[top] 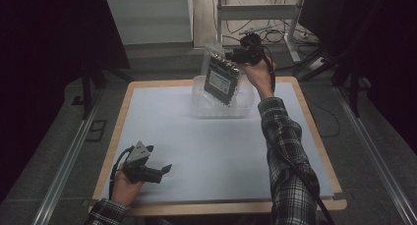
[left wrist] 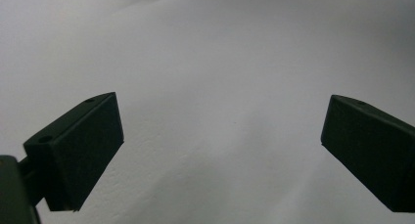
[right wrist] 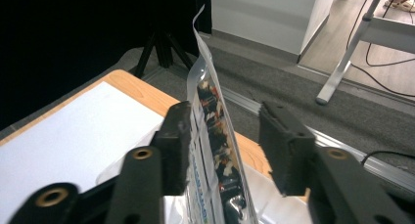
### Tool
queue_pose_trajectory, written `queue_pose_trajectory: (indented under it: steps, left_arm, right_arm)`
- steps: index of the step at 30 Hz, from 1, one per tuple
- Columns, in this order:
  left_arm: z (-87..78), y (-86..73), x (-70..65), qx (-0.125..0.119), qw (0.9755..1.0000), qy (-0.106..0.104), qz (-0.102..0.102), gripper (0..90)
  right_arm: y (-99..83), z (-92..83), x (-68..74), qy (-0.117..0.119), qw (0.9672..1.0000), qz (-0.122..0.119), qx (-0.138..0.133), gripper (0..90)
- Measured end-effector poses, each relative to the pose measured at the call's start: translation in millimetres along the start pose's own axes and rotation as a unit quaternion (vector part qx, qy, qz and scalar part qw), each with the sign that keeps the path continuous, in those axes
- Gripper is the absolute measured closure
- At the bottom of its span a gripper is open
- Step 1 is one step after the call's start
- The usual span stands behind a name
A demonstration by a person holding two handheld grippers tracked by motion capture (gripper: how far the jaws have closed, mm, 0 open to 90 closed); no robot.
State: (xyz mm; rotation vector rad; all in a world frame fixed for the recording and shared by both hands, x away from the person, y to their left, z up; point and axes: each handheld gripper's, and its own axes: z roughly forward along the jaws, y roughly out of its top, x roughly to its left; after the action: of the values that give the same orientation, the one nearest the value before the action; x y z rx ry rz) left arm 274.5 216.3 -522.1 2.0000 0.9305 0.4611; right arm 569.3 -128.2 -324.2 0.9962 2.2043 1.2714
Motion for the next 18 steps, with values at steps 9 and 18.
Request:
queue_pose_trajectory:
  steps: [9, 18]
  left_arm:
    - [0.0, -0.1, 0.4, 0.000, 1.0000, -0.001, -0.002, 1.6]
    - [-0.2, 0.1, 0.2, 0.002, 1.0000, -0.004, -0.003, 1.6]
  right_arm:
    - [-7.0, 0.4, -1.4, -0.002, 0.9996, -0.012, 0.024, 39.3]
    - [-9.0, -7.2, 0.8, -0.010, 0.9992, -0.025, 0.030, 31.2]
